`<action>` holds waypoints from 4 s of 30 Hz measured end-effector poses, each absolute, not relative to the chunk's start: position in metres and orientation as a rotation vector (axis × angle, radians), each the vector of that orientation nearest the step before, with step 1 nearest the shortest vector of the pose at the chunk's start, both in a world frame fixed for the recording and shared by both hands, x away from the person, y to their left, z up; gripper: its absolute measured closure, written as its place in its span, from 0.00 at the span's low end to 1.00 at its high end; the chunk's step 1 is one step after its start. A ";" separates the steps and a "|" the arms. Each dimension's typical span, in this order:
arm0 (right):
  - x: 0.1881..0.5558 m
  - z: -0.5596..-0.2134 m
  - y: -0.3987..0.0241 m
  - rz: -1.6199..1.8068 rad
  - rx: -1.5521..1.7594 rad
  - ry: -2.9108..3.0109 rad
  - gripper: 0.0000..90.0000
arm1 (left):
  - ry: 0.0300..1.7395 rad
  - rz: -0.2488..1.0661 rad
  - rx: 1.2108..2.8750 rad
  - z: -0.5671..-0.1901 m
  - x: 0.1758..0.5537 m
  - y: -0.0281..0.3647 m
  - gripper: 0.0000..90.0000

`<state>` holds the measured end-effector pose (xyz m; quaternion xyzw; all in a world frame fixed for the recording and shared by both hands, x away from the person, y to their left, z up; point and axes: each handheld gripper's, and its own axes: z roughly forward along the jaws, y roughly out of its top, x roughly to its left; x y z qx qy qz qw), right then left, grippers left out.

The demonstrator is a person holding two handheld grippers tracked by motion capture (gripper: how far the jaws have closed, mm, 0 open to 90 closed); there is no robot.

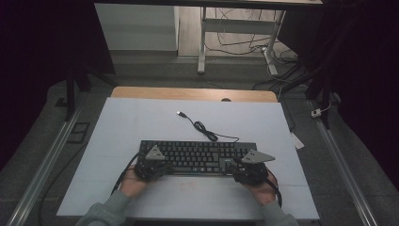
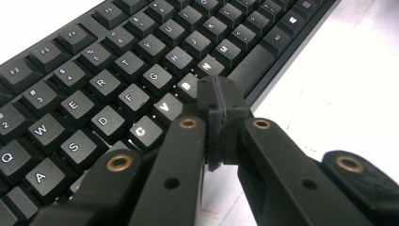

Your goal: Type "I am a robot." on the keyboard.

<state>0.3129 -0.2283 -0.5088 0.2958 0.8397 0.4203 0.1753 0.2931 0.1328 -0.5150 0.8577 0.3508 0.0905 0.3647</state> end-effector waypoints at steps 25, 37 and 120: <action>0.313 -0.509 -0.228 1.185 0.832 2.382 0.55 | 0.900 0.258 2.220 -0.519 0.295 0.130 0.99; 0.313 -0.509 -0.228 1.188 0.840 2.378 0.55 | 0.932 0.292 2.093 -0.505 0.292 0.150 0.58; 0.313 -0.510 -0.228 1.178 0.824 2.387 0.55 | 1.022 0.362 2.189 -0.520 0.341 0.144 0.99</action>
